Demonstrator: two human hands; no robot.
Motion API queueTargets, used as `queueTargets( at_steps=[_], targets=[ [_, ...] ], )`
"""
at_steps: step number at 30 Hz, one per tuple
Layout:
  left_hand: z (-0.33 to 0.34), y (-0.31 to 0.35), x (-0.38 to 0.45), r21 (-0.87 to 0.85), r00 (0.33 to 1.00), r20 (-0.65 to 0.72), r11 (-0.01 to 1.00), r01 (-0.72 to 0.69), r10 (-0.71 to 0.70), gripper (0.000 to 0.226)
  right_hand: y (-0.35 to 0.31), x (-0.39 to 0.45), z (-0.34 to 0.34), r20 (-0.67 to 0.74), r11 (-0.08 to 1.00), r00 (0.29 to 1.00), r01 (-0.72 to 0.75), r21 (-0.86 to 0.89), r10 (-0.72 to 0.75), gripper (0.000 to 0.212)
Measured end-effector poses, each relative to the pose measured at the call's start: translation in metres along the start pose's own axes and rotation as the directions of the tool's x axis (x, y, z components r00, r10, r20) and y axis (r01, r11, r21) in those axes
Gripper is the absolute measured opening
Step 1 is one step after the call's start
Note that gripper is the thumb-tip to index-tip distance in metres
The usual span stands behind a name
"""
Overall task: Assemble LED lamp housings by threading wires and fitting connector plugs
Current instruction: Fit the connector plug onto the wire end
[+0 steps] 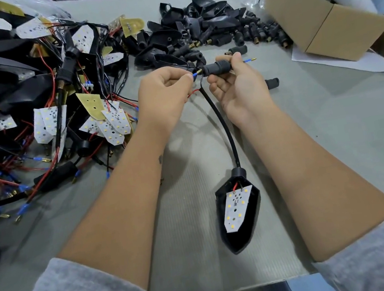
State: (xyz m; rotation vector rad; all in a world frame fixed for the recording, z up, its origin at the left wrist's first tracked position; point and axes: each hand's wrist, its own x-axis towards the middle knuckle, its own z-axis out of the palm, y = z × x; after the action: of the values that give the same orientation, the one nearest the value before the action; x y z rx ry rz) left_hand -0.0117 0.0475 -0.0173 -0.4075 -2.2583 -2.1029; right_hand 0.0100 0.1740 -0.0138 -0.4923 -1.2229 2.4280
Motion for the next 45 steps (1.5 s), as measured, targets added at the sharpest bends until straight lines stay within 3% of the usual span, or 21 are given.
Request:
queueTargets(
  at_steps=[13,28,45],
  targets=[
    [-0.001,0.003,-0.003,0.059,1.0,0.022,0.998,0.016,-0.017,0.016,0.0,-0.001,0.0,0.027,0.999,1.0,0.014,-0.034,-0.013,0.038],
    [-0.003,-0.006,0.002,0.099,1.0,-0.003,0.995,-0.027,0.027,0.013,0.001,-0.001,-0.002,0.161,0.981,0.985,0.084,-0.175,-0.055,0.029],
    [-0.007,-0.006,-0.001,0.102,0.999,-0.035,0.995,-0.023,0.027,0.017,0.001,-0.007,-0.002,0.225,0.978,0.972,0.103,-0.181,-0.061,0.025]
  ],
)
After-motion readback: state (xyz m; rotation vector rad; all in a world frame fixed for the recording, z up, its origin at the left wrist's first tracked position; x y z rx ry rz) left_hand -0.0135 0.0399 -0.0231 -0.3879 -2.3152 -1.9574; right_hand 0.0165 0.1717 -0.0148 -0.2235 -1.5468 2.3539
